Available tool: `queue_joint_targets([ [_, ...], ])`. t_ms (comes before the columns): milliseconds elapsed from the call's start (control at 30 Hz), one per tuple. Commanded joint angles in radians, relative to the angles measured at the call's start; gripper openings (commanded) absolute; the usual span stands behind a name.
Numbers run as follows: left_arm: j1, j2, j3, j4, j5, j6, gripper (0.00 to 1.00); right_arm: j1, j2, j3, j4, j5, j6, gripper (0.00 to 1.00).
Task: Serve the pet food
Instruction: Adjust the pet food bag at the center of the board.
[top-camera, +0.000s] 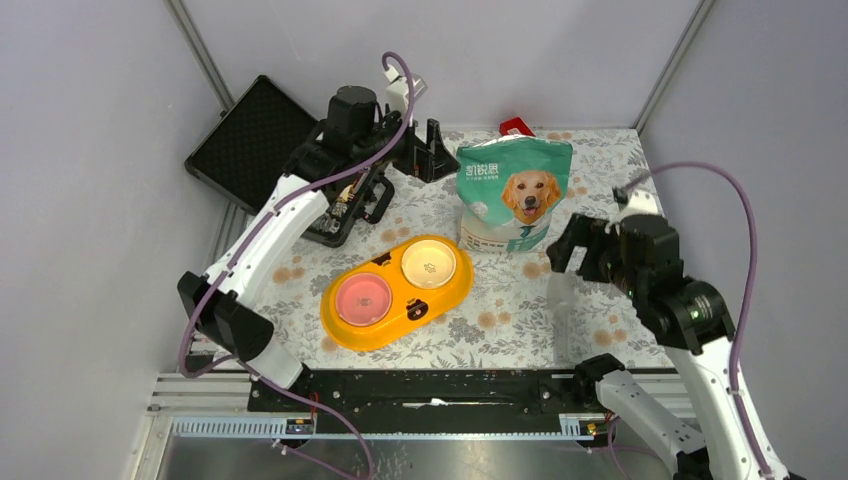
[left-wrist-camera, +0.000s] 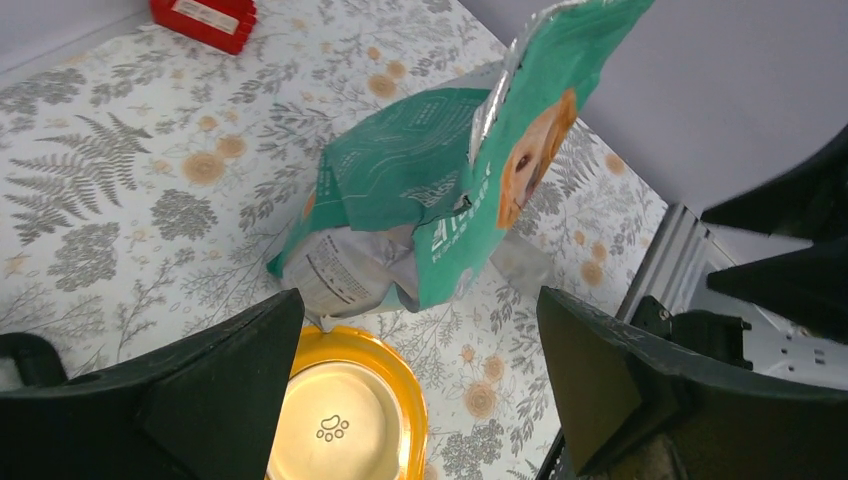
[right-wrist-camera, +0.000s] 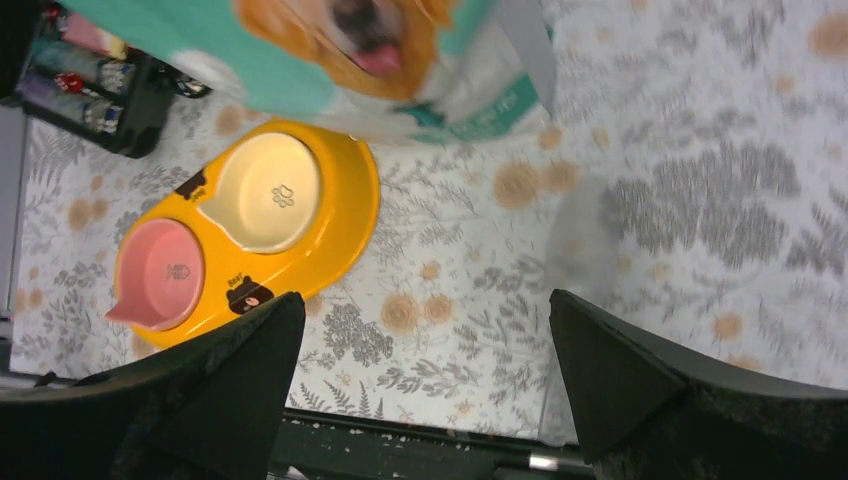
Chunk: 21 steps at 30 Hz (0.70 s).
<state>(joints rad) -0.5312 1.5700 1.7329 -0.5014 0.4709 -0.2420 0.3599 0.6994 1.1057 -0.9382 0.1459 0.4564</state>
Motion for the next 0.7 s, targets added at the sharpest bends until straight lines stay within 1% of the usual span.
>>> queue_joint_targets([
  [0,-0.004,0.04,0.042,0.077,0.142,0.041,0.94,0.004,0.138,0.181,0.119,-0.125,-0.251,1.0],
  [67,-0.008,0.055,0.055,0.071,0.153,0.042,0.94,-0.003,0.21,0.256,0.115,-0.058,-0.29,1.0],
  [133,-0.011,0.073,0.066,0.061,0.158,0.049,0.94,-0.039,0.291,0.345,0.111,-0.127,-0.339,1.0],
  [200,-0.012,0.091,0.075,0.06,0.156,0.041,0.94,-0.084,0.353,0.407,0.136,-0.253,-0.378,1.0],
  [267,-0.012,0.108,0.086,0.058,0.155,0.031,0.94,-0.134,0.373,0.423,0.22,-0.306,-0.387,1.0],
  [367,-0.013,0.125,0.093,0.069,0.155,0.004,0.94,-0.237,0.379,0.399,0.324,-0.415,-0.4,1.0],
  [433,-0.015,0.135,0.093,0.081,0.163,-0.012,0.93,-0.292,0.381,0.362,0.391,-0.511,-0.441,1.0],
  [500,-0.016,0.149,0.094,0.089,0.166,-0.022,0.93,-0.312,0.367,0.298,0.484,-0.573,-0.506,1.0],
  [567,-0.016,0.16,0.094,0.095,0.166,-0.031,0.92,-0.327,0.356,0.23,0.583,-0.61,-0.517,1.0],
  [667,-0.016,0.169,0.095,0.118,0.165,-0.054,0.88,-0.38,0.403,0.228,0.598,-0.797,-0.53,0.99],
])
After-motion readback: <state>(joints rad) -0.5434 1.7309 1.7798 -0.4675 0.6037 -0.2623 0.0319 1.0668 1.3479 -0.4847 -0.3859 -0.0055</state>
